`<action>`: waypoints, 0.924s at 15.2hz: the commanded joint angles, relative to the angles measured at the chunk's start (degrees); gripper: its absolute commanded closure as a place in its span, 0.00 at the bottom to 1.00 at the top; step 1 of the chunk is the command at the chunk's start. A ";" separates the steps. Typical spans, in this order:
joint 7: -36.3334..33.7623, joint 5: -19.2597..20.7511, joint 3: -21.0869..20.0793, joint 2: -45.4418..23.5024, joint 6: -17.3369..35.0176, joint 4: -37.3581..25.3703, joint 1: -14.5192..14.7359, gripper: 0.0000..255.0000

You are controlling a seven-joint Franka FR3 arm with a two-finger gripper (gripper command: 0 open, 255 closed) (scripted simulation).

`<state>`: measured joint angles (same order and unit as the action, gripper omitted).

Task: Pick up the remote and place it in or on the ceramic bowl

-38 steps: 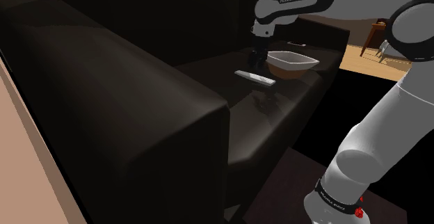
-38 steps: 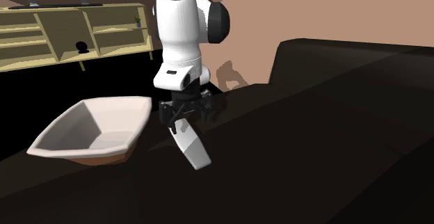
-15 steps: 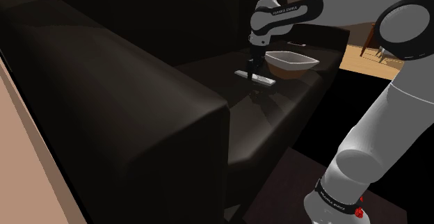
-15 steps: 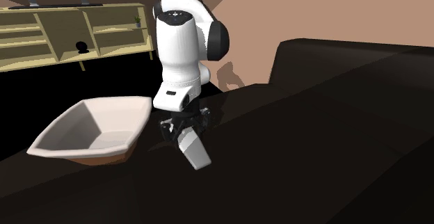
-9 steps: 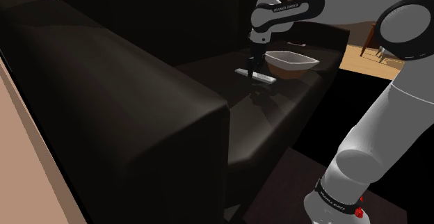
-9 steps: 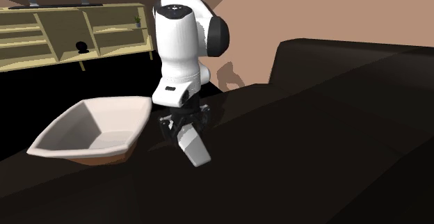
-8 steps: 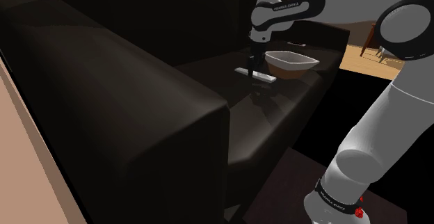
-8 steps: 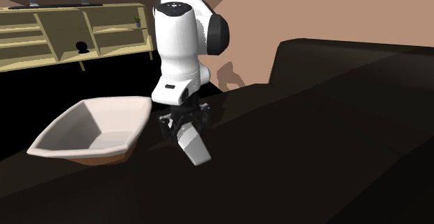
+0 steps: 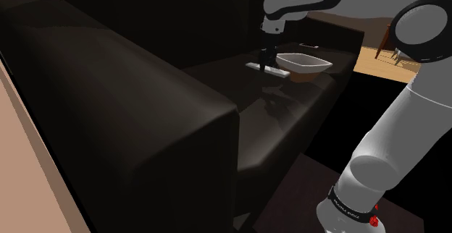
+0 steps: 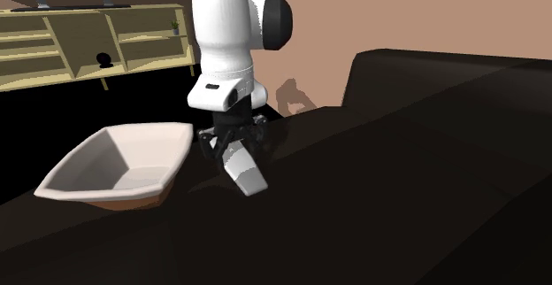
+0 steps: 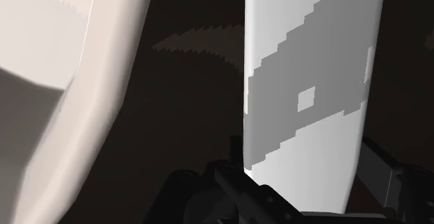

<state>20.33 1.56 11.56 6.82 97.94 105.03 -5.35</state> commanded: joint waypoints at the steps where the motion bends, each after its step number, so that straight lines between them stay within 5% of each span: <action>1: -0.04 -0.03 -0.06 -0.08 -1.74 -1.81 0.05 1.00; 14: 0.38 -0.51 0.06 -2.52 -12.26 -14.74 0.03 1.00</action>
<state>20.66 1.07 11.60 4.41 86.62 91.33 -5.31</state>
